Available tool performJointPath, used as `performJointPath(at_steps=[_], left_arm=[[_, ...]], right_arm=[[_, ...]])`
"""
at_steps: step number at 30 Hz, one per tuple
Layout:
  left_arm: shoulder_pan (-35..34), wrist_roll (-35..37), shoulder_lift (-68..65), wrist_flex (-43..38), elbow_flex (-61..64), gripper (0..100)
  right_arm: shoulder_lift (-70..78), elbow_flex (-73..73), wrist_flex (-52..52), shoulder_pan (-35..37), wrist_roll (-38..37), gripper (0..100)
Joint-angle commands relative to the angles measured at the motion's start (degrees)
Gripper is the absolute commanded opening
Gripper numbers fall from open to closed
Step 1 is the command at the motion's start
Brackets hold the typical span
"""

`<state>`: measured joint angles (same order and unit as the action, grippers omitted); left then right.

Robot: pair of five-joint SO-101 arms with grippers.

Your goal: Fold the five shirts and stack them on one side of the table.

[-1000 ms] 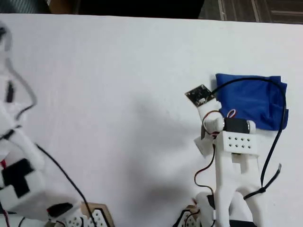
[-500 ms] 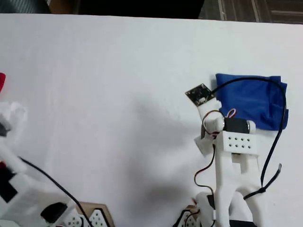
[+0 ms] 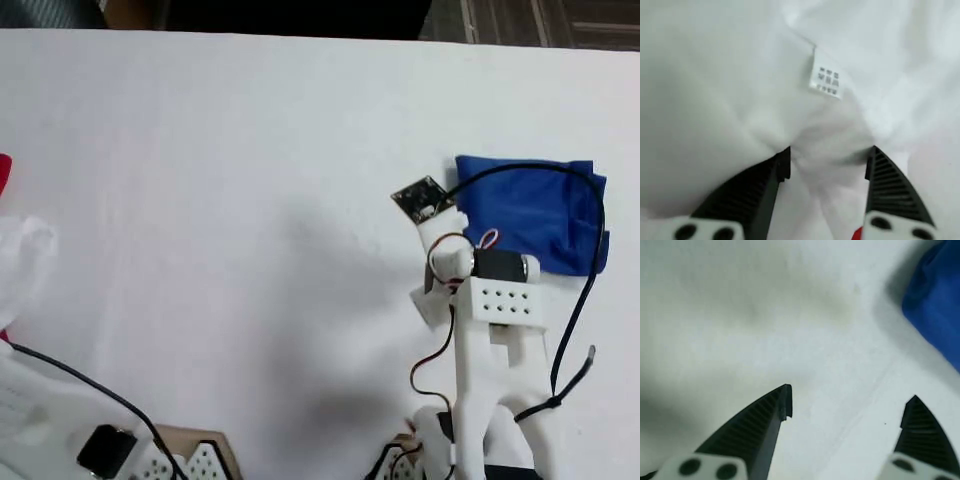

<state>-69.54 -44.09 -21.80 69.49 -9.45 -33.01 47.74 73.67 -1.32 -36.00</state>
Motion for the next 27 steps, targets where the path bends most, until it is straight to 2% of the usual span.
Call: performJointPath(at_steps=[1,4,7,9,14,16,19,27], left_arm=[[-0.6,-0.8,-1.8,-1.2,-4.6,26],[-0.5,-1.1,-4.2,-1.2,-4.7,21],[-0.2,-0.8,-5.9,0.5,-5.1,1],[1.3,-1.0,-6.0,3.2,-5.1,4],[8.6,-0.5,-1.8,10.5,-5.1,3],[13.9,-0.4,1.7,14.2,-5.1,3],[24.1,3.6,8.3,19.8,-5.1,3],[58.0,12.9,28.6,30.1,-5.2,3]], right_arm=[[-1.7,-0.4,-0.3,-0.3,-0.1,34.7],[-1.7,-0.4,-0.3,-0.1,-0.1,34.7],[-1.7,-0.4,-0.3,-0.1,-0.1,34.7],[-1.7,-0.4,-0.4,-0.1,-0.1,34.7],[-1.7,-0.4,-0.5,-0.1,0.1,34.7],[-1.7,-0.4,-0.6,-0.1,0.4,34.7],[-1.7,-0.4,-1.8,-0.5,0.8,34.7],[-1.6,2.5,-7.8,-1.8,8.8,34.7]])
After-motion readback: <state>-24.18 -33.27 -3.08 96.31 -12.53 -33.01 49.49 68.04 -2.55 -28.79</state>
